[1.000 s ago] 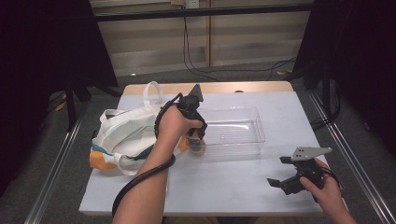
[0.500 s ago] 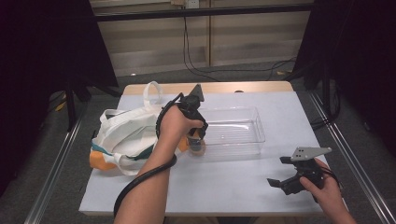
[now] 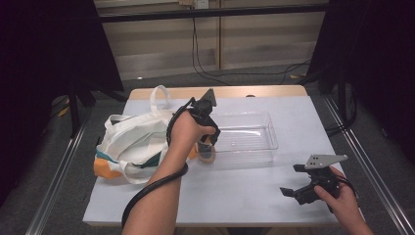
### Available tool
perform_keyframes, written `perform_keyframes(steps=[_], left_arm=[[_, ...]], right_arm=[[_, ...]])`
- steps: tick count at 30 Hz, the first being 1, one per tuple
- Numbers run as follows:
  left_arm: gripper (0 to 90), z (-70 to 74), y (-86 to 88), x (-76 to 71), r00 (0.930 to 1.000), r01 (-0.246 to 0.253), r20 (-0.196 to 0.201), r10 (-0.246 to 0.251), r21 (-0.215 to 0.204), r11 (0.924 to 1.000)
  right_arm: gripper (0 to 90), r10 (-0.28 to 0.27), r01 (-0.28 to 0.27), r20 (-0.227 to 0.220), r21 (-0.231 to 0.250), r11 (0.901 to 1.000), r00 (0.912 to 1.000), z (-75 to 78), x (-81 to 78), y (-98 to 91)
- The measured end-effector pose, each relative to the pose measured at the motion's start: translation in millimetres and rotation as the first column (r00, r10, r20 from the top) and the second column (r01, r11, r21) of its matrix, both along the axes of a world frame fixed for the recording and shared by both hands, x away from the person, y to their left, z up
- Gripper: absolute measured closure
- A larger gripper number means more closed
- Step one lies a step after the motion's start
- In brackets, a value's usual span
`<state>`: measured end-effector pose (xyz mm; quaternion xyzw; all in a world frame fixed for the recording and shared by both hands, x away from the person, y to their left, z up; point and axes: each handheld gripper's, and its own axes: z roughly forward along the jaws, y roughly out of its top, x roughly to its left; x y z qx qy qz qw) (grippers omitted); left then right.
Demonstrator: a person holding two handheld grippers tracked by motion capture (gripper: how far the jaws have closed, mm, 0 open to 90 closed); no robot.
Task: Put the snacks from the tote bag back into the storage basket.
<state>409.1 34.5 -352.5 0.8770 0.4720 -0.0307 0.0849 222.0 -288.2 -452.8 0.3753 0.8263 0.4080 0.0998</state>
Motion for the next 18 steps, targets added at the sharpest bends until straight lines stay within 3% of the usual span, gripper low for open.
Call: perform_keyframes(steps=[6,18], left_arm=[[29.8,-1.1,1.9,-1.4,0.9996,-0.006,0.028,0.007,-0.017,0.9998],[29.2,-2.6,3.1,-3.1,0.9989,0.011,0.045,-0.010,-0.029,0.9995]], right_arm=[[1.0,0.003,-0.003,-0.001,-0.003,1.0000,1.0000,-0.5,0.0,0.9],[1.0,0.008,-0.008,-0.007,-0.003,1.0000,0.9999,-1.5,0.4,3.1]])
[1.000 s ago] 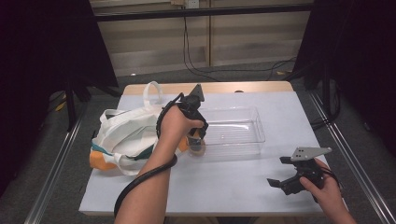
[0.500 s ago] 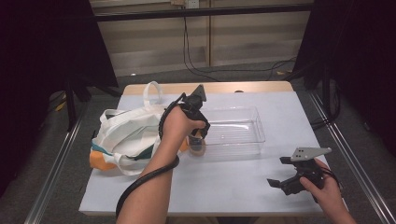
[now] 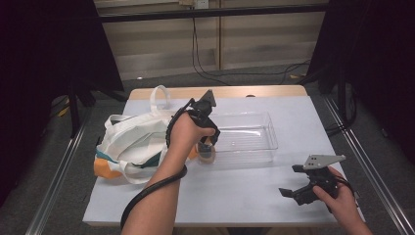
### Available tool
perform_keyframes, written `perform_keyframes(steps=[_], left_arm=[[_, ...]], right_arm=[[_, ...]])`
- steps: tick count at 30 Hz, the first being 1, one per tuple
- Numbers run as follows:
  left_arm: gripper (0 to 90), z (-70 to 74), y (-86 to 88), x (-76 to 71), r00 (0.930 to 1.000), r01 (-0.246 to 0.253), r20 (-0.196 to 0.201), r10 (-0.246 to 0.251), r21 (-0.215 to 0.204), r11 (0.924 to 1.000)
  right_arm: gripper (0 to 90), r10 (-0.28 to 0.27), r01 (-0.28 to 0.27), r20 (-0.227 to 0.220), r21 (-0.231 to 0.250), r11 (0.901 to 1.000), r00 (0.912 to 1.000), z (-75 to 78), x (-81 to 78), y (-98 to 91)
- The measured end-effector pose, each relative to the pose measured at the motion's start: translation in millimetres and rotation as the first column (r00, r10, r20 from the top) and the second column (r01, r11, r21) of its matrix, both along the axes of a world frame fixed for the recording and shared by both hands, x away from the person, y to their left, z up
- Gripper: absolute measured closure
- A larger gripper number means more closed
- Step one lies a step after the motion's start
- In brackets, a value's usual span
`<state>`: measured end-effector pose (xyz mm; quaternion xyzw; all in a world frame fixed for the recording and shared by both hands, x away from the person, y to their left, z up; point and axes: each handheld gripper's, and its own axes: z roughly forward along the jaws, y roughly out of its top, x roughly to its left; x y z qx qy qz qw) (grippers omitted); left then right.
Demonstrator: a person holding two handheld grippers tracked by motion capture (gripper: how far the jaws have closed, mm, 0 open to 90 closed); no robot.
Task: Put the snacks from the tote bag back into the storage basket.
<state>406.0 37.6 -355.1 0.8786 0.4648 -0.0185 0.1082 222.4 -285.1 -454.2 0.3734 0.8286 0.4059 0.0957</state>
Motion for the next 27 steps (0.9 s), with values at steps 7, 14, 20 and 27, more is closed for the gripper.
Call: perform_keyframes(steps=[7,14,20,27], left_arm=[[22.7,-3.1,1.9,-0.3,1.0000,-0.002,0.005,0.002,-0.013,0.9999],[16.7,-1.9,2.3,-1.0,1.0000,0.003,0.008,-0.003,-0.014,0.9999],[14.5,-1.0,4.4,-2.1,0.9999,0.003,0.012,-0.003,-0.016,0.9999],[14.0,3.6,6.3,-6.6,0.9996,0.006,0.028,-0.006,-0.032,0.9995]], right_arm=[[1.0,0.003,-0.003,0.001,-0.005,1.0000,1.0000,-0.3,0.1,0.0],[1.0,0.002,-0.002,-0.002,-0.005,1.0000,1.0000,-0.3,0.2,0.1],[1.0,0.001,-0.001,-0.004,-0.008,1.0000,1.0000,-1.1,0.0,0.1],[1.0,0.003,-0.003,-0.001,-0.007,1.0000,1.0000,-0.6,-1.2,0.0]])
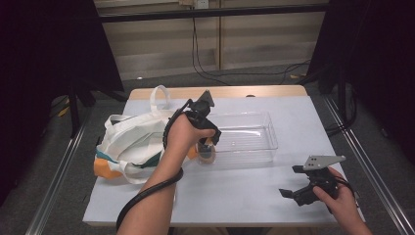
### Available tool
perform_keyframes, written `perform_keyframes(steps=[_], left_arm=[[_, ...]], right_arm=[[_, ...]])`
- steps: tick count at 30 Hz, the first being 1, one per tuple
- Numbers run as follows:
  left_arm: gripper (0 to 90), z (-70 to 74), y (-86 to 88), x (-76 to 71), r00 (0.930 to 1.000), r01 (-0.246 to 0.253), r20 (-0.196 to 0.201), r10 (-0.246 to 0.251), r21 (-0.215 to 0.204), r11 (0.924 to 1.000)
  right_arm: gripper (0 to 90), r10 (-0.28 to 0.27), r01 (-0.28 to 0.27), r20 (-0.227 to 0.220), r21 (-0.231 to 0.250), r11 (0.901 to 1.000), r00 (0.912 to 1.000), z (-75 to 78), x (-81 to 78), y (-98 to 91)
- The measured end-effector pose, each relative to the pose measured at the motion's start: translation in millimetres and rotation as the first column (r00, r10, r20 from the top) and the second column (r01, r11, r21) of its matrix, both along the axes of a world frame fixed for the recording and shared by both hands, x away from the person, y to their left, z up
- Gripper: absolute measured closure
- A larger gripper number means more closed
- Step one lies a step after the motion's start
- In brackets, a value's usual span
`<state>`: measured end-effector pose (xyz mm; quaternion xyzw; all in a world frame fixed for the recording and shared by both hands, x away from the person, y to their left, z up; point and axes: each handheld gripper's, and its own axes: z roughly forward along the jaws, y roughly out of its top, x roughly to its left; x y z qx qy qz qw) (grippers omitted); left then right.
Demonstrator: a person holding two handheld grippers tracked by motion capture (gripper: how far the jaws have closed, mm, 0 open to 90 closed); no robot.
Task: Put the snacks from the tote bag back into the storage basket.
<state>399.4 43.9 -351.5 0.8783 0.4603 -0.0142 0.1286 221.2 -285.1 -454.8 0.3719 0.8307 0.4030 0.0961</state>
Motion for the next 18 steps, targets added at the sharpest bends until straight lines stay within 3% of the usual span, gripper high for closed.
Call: perform_keyframes(steps=[18], left_arm=[[13.3,4.6,19.1,-11.0,0.9994,-0.004,0.036,0.006,-0.040,0.9992]], right_arm=[[1.0,-0.002,0.002,-0.002,-0.005,1.0000,1.0000,-0.2,-1.8,0.2]])
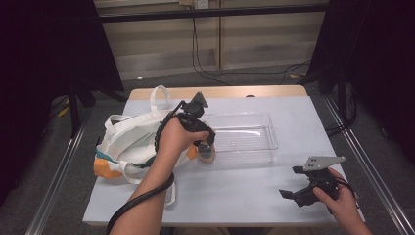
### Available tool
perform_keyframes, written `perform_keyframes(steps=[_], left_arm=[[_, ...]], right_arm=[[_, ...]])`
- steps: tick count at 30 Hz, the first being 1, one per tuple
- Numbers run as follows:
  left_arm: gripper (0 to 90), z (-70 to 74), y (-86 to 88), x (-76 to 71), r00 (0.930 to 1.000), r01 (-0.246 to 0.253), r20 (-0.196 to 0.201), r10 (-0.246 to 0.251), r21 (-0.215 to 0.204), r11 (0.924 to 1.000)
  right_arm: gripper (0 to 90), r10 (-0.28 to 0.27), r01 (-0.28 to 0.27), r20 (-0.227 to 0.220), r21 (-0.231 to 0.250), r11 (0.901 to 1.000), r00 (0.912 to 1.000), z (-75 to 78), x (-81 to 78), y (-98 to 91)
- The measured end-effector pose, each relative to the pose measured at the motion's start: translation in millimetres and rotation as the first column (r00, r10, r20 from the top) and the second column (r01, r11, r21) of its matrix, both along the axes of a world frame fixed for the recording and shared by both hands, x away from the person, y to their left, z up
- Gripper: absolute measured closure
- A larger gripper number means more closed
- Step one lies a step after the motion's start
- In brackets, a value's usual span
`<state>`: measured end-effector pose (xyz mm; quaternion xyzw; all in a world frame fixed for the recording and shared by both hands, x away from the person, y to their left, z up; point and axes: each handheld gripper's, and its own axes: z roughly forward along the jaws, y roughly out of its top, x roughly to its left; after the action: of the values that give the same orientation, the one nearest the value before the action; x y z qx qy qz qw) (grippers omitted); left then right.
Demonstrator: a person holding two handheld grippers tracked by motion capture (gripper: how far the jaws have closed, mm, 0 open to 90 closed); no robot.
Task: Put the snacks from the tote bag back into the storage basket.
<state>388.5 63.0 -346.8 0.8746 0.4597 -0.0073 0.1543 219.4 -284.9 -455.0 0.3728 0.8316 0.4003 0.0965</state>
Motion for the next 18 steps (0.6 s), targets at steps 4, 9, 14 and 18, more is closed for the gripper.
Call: perform_keyframes(steps=[4,9,14,18], left_arm=[[13.2,-1.2,2.3,-3.3,1.0000,0.008,0.005,-0.008,-0.010,0.9999],[13.2,-2.4,4.4,-8.0,0.9997,0.019,0.016,-0.019,-0.028,0.9994],[12.9,-4.2,5.3,-11.8,0.9990,0.038,0.025,-0.037,-0.027,0.9989],[12.7,-7.0,8.3,-13.6,0.9991,0.034,0.027,-0.033,-0.031,0.9989]], right_arm=[[1.0,0.000,0.000,-0.007,-0.002,1.0000,1.0000,-0.3,-0.1,-0.2],[1.0,0.002,-0.002,-0.007,-0.002,1.0000,1.0000,0.0,0.0,0.1],[1.0,0.003,-0.003,-0.007,-0.003,1.0000,1.0000,0.0,0.1,-0.1],[1.0,0.002,-0.002,-0.004,-0.006,1.0000,1.0000,0.2,0.0,0.1]])
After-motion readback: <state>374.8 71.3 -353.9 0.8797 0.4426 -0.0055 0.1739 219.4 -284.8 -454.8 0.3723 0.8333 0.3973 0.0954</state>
